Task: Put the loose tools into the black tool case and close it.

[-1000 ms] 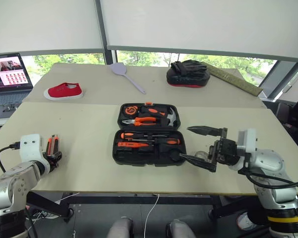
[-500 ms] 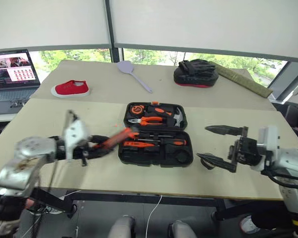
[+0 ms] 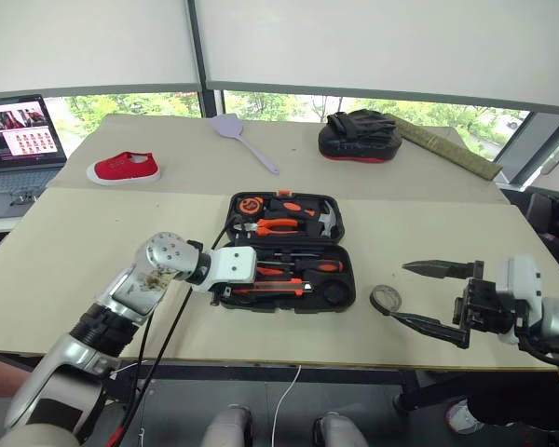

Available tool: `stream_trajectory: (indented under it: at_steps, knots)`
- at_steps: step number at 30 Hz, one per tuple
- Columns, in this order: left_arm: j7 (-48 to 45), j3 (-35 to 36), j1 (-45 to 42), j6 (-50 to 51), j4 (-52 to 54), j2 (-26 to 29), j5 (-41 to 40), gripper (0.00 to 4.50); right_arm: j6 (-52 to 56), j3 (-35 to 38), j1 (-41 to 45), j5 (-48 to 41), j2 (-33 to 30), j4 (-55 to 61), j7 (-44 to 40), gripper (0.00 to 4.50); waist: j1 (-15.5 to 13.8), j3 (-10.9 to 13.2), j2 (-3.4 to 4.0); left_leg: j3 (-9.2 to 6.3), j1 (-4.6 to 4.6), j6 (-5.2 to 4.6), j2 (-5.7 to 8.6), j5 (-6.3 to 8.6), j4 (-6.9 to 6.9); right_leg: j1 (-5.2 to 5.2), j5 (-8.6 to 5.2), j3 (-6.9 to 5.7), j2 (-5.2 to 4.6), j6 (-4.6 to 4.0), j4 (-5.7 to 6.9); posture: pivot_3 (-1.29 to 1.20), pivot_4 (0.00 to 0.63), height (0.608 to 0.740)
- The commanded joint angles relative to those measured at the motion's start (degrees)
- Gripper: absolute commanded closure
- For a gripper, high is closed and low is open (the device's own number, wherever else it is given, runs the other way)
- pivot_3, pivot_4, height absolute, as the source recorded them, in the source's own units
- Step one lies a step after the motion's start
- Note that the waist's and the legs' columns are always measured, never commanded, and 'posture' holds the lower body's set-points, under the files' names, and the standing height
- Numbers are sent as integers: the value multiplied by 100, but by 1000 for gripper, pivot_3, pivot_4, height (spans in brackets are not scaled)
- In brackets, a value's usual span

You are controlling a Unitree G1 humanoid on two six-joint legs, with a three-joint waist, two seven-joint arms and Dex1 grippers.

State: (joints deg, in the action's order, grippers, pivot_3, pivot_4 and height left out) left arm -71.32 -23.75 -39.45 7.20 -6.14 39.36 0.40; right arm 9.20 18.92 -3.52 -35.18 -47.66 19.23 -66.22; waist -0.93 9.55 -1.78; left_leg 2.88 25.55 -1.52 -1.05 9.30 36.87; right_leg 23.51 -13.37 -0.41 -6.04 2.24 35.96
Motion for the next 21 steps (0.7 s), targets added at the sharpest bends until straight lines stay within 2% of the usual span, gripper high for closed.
stream_trajectory:
  at_steps: [1,5,6,8,12,16,18,20,21]
  knots:
    - [-9,-6,-131,92,31,-220,26,2775,-103,185,-69,-71,69,204,51,0,-1,0,0,-1,-1,0,1,0,3,-2,2,1,-2,3,0,0,150,740]
    - [-331,-22,47,316,199,-178,-84,2775,-150,178,-84,-26,126,166,53,0,6,0,0,-6,-3,0,1,0,9,-8,1,0,-2,11,-1,0,150,740]
    - [-286,-14,63,253,144,-151,-5,1968,-167,178,-65,-13,135,135,53,0,8,0,0,-7,-4,0,1,0,8,-8,1,1,-2,10,-1,0,150,740]
    - [-284,0,70,191,35,-72,94,1510,-199,169,-23,8,145,69,48,0,16,0,0,-11,-6,-2,1,1,8,-10,0,0,-2,9,-1,0,150,740]
    - [-382,100,60,-93,-165,-2,83,53,-279,131,35,52,168,-45,33,0,34,-1,1,-21,-24,-7,0,5,6,-25,-6,1,-2,5,0,0,150,740]
    - [-263,676,-83,-594,-560,-448,-547,53,-397,68,144,129,236,-204,20,0,20,-1,1,-21,-29,-8,1,6,6,-32,-7,1,-3,6,-1,0,150,740]
    - [-409,1221,-219,-18,-671,-757,-1401,53,-436,55,211,144,297,-296,47,0,-11,1,-1,-22,-26,-8,-1,5,9,-31,-4,-1,-7,11,0,0,150,740]
    - [-722,1446,-265,46,-814,-805,-1781,53,-482,19,257,183,345,-379,52,0,0,1,-1,-26,-21,-9,-1,5,16,-30,-1,-2,-8,14,0,0,150,740]
    - [-702,1481,-256,-117,-926,-818,-1737,298,-501,-3,274,203,382,-409,66,0,10,1,-1,-30,-21,-9,-2,5,17,-30,-1,-2,-8,15,0,0,150,740]
